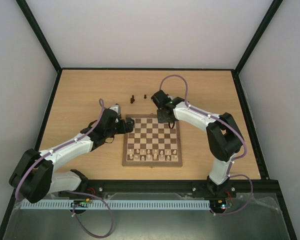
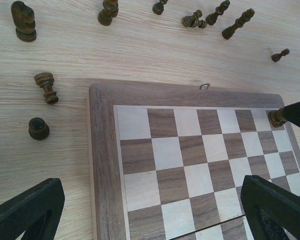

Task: Set up the chess pieces on the board
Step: Place the chess piece on the chessboard.

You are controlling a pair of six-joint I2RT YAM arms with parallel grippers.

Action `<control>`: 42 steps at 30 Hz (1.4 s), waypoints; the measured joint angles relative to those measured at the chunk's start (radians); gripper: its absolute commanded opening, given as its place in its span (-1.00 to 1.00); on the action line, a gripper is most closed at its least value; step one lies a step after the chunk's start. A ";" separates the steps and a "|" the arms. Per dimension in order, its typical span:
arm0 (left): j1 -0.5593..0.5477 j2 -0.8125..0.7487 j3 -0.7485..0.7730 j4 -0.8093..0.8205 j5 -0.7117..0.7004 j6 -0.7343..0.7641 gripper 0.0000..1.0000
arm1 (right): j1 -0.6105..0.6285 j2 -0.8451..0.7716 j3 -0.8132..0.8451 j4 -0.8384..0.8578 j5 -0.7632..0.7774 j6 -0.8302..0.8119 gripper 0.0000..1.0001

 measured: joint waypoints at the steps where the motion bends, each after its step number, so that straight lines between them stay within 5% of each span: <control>1: 0.000 0.000 0.000 0.000 0.000 0.000 0.99 | -0.001 0.000 0.000 0.002 0.000 0.000 -0.85; 37: 0.000 0.000 0.000 0.000 0.000 0.000 0.99 | -0.001 0.013 0.000 0.016 -0.019 -0.003 -0.64; 42: 0.000 0.000 0.000 0.000 0.000 0.000 0.99 | -0.003 0.013 0.001 0.015 -0.016 -0.004 -0.20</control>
